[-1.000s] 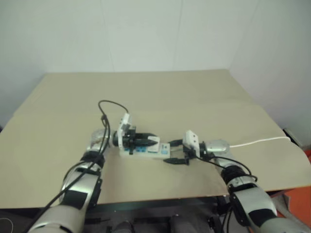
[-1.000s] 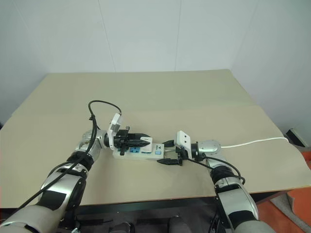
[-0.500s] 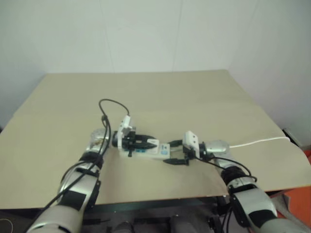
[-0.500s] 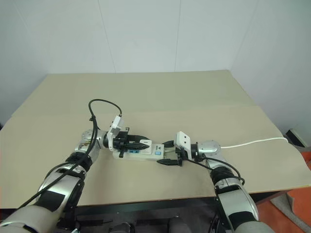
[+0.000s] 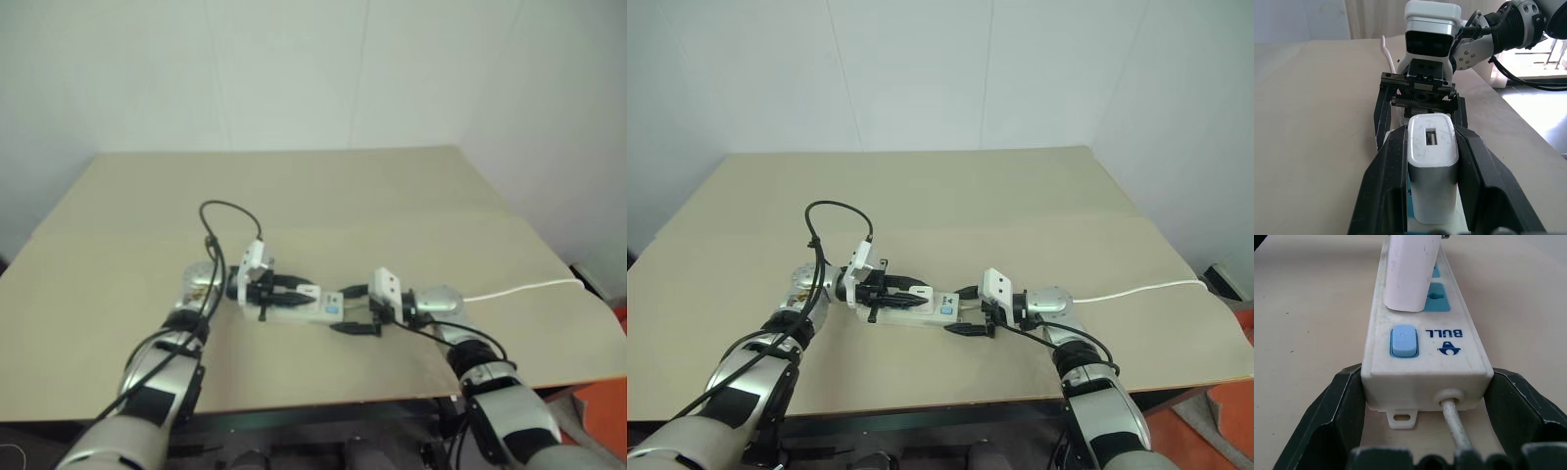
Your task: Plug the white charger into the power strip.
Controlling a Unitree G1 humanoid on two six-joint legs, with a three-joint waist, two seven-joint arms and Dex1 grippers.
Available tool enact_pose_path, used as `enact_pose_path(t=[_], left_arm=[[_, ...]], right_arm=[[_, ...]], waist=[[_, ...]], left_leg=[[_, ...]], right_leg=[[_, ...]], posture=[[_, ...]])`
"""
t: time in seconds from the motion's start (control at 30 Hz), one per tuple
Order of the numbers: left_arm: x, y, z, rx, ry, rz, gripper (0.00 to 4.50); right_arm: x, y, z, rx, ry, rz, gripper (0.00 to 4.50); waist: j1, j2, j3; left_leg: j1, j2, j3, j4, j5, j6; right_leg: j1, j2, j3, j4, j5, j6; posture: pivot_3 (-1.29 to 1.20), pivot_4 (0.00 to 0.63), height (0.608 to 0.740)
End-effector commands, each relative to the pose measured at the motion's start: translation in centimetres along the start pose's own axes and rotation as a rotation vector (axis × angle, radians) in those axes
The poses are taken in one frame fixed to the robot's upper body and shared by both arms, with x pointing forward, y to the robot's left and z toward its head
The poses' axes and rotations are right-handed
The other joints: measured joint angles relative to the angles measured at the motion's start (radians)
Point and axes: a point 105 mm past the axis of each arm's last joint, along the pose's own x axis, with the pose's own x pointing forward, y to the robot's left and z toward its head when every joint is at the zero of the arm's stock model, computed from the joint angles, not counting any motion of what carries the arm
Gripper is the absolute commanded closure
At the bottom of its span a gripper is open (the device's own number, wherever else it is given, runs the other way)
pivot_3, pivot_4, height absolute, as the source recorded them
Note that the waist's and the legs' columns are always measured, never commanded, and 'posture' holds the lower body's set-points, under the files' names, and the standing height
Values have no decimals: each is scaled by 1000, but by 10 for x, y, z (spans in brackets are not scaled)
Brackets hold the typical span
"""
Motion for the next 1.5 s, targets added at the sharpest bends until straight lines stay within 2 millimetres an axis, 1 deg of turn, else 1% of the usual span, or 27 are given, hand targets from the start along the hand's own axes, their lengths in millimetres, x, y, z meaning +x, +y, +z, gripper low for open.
enact_pose_path(t=[0.03,0.13,0.2,0.27,0.33,0.47,0.5,0.57,0.6,0.67,0.73,0.8,0.83,0.9,0.93,1.0,1.07,1.13,1.2,1.27,1.33,1.37,1.4,1.43,1.5], left_arm=[[-27,-17,-49,-193,157,48,3485],[-27,-18,-51,-211,154,49,3485],[-26,-20,-52,-208,159,38,2743],[-26,-22,-53,-212,161,28,2203],[-26,-22,-54,-212,162,25,1530],[-30,-17,-47,-166,152,47,187],[-33,-15,-44,-153,150,56,28],[-39,-8,-32,-123,125,84,28],[-42,-3,-24,-104,105,101,28],[-51,7,-2,-51,45,143,28],[-61,12,20,47,-34,187,28],[-73,13,38,77,-92,215,0],[-80,12,47,70,-126,223,0],[-92,8,60,70,-190,239,0],[-99,5,63,82,-206,261,0],[-114,-3,64,107,-196,319,0],[-125,-19,61,101,-179,357,0],[-136,-41,51,68,-123,380,0],[-145,-68,38,28,-34,378,0],[-150,-85,35,-1,-5,401,0],[-160,-89,38,-14,-14,482,0],[-166,-89,39,-15,-14,511,0],[-168,-89,40,-12,-11,525,0],[-171,-89,39,-7,-2,534,0],[-170,-86,35,-4,12,546,0]], right_arm=[[-7,5,-1,-39,22,35,1074],[-6,5,-2,-42,25,34,1074],[-6,5,-2,-43,26,34,1074],[-6,5,-2,-44,27,33,1074],[-6,5,-2,-44,27,33,1074],[-7,5,-3,-46,30,32,1074],[-8,5,-3,-46,30,31,1074],[-9,4,-3,-45,31,27,1074],[-10,4,-3,-43,31,27,1074],[-12,3,-4,-49,37,17,1074],[-13,3,-5,-28,42,33,1074],[-15,4,-5,-23,45,48,346],[-18,4,-4,-16,41,59,113],[-23,5,-1,-42,29,53,27],[-27,4,1,-58,27,45,27],[-40,2,9,-109,19,23,27],[-59,-1,18,-166,30,-26,27],[-88,-2,25,-210,68,-65,27],[-121,4,32,-233,122,-87,27],[-147,11,42,-223,135,-95,27],[-167,13,53,-211,157,-139,27],[-173,14,57,-216,175,-162,27],[-178,15,59,-221,189,-176,27],[-180,17,59,-225,206,-190,27],[-185,21,57,-216,226,-218,27]], waist=[[0,0,-1],[0,1,-3],[0,2,-4],[-4,4,-6],[-1,6,-7],[0,7,-8],[0,7,-8],[0,7,-8],[0,7,-8],[0,7,-8],[0,6,-7],[2,5,-6],[5,5,-6],[3,5,-5],[4,5,-5],[5,5,-5],[6,6,-4],[8,6,-1],[10,7,3],[22,6,7],[30,5,9],[35,5,9],[37,5,10],[39,5,10],[40,5,10]], left_leg=[[0,0,0,0,0,0],[1,0,0,-1,0,0],[1,0,0,-2,0,0],[2,0,1,-4,0,0],[2,0,1,-5,0,0],[2,0,1,-5,0,0],[2,0,1,-5,0,0],[2,0,1,-5,0,0],[2,0,1,-5,0,0],[1,0,1,-5,0,0],[-3,0,1,-5,0,0],[-7,0,1,-5,0,0],[-10,0,0,-5,0,0],[-18,0,0,-5,0,0],[-18,0,0,-5,0,0],[-19,0,0,-8,0,0],[-19,-1,1,-9,0,0],[-20,-1,1,-9,-2,0],[-21,-1,2,-10,-2,0],[-21,-1,3,-11,-2,0],[-20,0,3,-11,-2,0],[-19,0,3,-11,-2,0],[-19,1,3,-11,-2,0],[-18,1,4,-10,-2,0],[-18,1,5,-10,-2,0]], right_leg=[[0,0,0,0,0,0],[0,0,0,0,0,0],[0,0,0,0,0,0],[0,0,2,-1,0,0],[0,0,1,-1,-1,-1],[0,0,1,-2,-1,-1],[0,0,1,-2,-1,-1],[0,0,1,-2,-1,-1],[0,0,1,-2,-1,-1],[-1,0,1,-3,-1,-1],[-5,0,1,-3,-1,-1],[-8,0,0,-3,-1,-1],[-10,0,0,-4,-1,0],[-18,0,0,-4,0,0],[-18,0,0,-4,0,0],[-18,-1,-1,-8,0,0],[-18,-3,-1,-9,0,0],[-19,-4,-1,-9,0,0],[-21,-6,0,-9,0,0],[-22,-6,-1,-10,-1,-2],[-22,-6,-1,-9,-3,-2],[-21,-6,-2,-9,-3,-2],[-21,-6,-3,-8,-3,-4],[-21,-6,-3,-8,-5,-9],[-21,-6,-2,-9,-4,-10]], posture=[[0,150,740],[0,150,740],[0,150,740],[0,150,740],[0,150,740],[0,150,740],[0,150,740],[0,150,740],[0,150,740],[0,150,740],[0,150,740],[0,150,740],[0,150,740],[0,150,740],[0,150,740],[0,150,740],[0,150,740],[0,150,740],[0,150,740],[0,150,740],[0,150,740],[0,150,740],[0,150,740],[0,150,740],[0,150,740]])
